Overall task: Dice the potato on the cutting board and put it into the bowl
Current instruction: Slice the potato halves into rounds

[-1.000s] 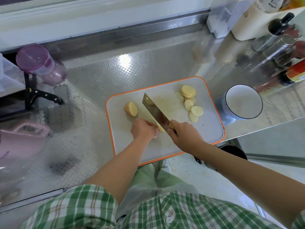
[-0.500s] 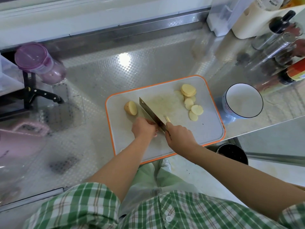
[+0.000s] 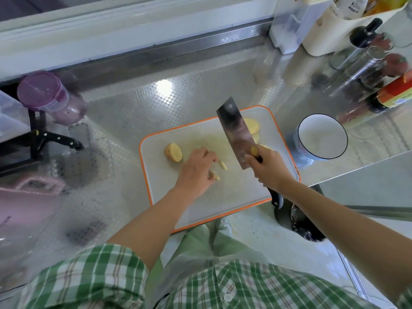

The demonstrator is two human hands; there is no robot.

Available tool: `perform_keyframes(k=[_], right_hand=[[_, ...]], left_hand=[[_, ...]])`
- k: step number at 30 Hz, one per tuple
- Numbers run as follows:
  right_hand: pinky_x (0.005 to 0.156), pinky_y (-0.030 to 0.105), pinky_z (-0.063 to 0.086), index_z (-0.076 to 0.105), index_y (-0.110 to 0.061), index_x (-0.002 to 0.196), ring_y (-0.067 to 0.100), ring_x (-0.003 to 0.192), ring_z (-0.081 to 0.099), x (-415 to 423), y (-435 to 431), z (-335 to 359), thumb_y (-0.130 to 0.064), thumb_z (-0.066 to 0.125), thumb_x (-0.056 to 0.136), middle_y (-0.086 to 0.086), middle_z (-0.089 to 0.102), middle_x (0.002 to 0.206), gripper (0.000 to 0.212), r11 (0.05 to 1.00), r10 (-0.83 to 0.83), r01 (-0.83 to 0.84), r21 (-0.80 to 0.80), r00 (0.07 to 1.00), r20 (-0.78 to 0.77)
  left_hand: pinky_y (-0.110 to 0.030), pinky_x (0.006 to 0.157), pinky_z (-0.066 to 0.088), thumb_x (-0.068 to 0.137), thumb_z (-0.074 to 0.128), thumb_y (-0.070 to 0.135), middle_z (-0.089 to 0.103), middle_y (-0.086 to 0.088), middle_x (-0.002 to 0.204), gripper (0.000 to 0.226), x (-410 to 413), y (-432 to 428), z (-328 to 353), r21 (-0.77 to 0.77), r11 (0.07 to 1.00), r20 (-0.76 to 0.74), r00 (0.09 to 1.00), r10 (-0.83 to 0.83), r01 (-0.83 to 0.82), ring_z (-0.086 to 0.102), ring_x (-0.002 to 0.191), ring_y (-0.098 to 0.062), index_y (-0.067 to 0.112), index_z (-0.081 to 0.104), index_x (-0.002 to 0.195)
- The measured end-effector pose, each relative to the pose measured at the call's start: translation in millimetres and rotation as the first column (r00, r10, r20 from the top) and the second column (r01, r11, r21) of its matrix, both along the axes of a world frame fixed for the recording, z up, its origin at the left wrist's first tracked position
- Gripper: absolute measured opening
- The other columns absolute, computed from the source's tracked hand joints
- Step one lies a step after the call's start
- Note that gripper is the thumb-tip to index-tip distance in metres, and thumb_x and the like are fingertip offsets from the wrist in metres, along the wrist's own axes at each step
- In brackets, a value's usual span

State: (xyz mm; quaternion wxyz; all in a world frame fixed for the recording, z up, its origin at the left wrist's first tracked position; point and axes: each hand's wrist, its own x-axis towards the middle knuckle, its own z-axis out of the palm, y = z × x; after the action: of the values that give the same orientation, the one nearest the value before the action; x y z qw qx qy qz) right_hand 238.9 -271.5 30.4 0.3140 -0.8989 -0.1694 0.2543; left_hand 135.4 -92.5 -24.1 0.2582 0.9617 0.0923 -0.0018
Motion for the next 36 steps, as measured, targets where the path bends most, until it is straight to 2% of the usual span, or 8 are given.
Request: perform_keyframes(k=[7,12,17,20,23,27,31,36], right_hand=[[0.034,0.023,0.039,0.058,-0.007,0.089,0.018,0.039,0.047,-2.3,-13.2,-8.0,-0.023,0.053,0.094,0.006,0.053,0.054,0.017,0.996,-0.088,0.088,0.0,0.989,-0.12],[0.04,0.029,0.045,0.052,-0.006,0.083,0.024,0.046,0.049,-6.0,-10.5,-10.0,-0.024,0.054,0.093,0.006,0.053,0.054,0.021,1.0,0.001,-0.003,-0.019,0.996,-0.093],[0.055,0.037,0.035,0.043,-0.012,0.081,0.037,0.065,0.048,-4.2,-3.7,-13.1,-0.024,0.054,0.091,0.009,0.047,0.064,0.019,0.969,0.202,-0.162,-0.187,0.954,0.222],[0.056,0.034,0.033,0.051,-0.013,0.093,0.039,0.072,0.054,-1.3,-1.8,-7.2,-0.024,0.054,0.088,0.01,0.058,0.075,0.013,0.906,0.363,-0.226,-0.358,0.848,0.386],[0.048,0.03,0.028,0.053,-0.01,0.09,0.036,0.061,0.057,-6.3,-1.3,-9.6,-0.017,0.064,0.077,0.007,0.06,0.07,0.018,0.869,0.479,-0.323,-0.376,0.74,0.472],[0.043,0.03,0.036,0.054,-0.013,0.092,0.031,0.059,0.059,-21.4,-0.1,-13.5,-0.027,0.069,0.079,0.004,0.058,0.071,0.024,0.824,0.566,-0.446,-0.35,0.676,0.472],[0.071,0.033,0.045,0.057,-0.033,0.12,0.017,0.087,0.053,-26.4,-3.0,-8.7,-0.065,0.033,0.09,-0.006,0.048,0.102,0.05,0.874,0.478,-0.484,-0.052,0.833,0.28],[0.102,0.033,0.029,0.044,-0.057,0.133,0.01,0.11,0.033,-30.4,8.4,-18.0,-0.065,0.021,0.094,-0.006,0.028,0.136,0.047,0.774,0.599,-0.626,0.093,0.772,0.212]], left_hand=[[-0.037,0.065,0.047,0.058,0.077,0.003,0.059,-0.012,0.094,0.036,24.9,-6.9,-0.9,0.249,0.885,-0.06,0.918,-0.391,0.393,0.058,0.086,-0.032,0.008,0.064,0.091],[-0.039,0.059,0.048,0.069,0.076,0.015,0.06,-0.012,0.081,0.02,12.9,-6.5,-7.7,0.217,0.964,-0.04,0.988,-0.146,0.152,0.059,0.079,-0.033,0.008,0.062,0.081],[-0.038,0.072,0.049,0.079,0.074,0.029,0.059,-0.007,0.089,0.025,2.6,-1.0,-3.6,-0.014,0.992,0.006,0.992,0.125,-0.125,0.055,0.083,-0.025,0.011,0.062,0.092],[-0.034,0.068,0.046,0.089,0.058,0.047,0.06,0.002,0.072,0.037,10.9,5.6,23.4,-0.422,0.776,-0.127,0.879,0.46,-0.468,0.056,0.069,-0.019,0.01,0.062,0.084],[-0.028,0.05,0.044,0.086,0.044,0.063,0.07,-0.012,0.067,0.061,23.6,0.9,41.7,-0.687,0.404,-0.447,0.79,0.42,-0.603,0.062,0.056,-0.024,0.006,0.065,0.079],[-0.021,0.038,0.042,0.096,0.037,0.016,0.065,-0.009,0.051,0.029,20.7,-14.9,42.3,-0.708,0.155,-0.545,0.672,0.502,-0.689,0.059,0.041,-0.021,-0.003,0.053,0.08],[-0.022,0.038,0.041,0.095,0.036,0.015,0.061,-0.013,0.048,0.036,4.2,-9.3,37.0,-0.614,0.247,-0.492,0.608,0.623,-0.75,0.055,0.038,-0.023,-0.01,0.057,0.079],[-0.025,0.043,0.044,0.094,0.037,0.018,0.06,-0.017,0.051,0.04,-11.3,-4.0,44.0,-0.507,0.318,-0.404,0.547,0.733,-0.801,0.051,0.032,-0.02,-0.003,0.055,0.065]])
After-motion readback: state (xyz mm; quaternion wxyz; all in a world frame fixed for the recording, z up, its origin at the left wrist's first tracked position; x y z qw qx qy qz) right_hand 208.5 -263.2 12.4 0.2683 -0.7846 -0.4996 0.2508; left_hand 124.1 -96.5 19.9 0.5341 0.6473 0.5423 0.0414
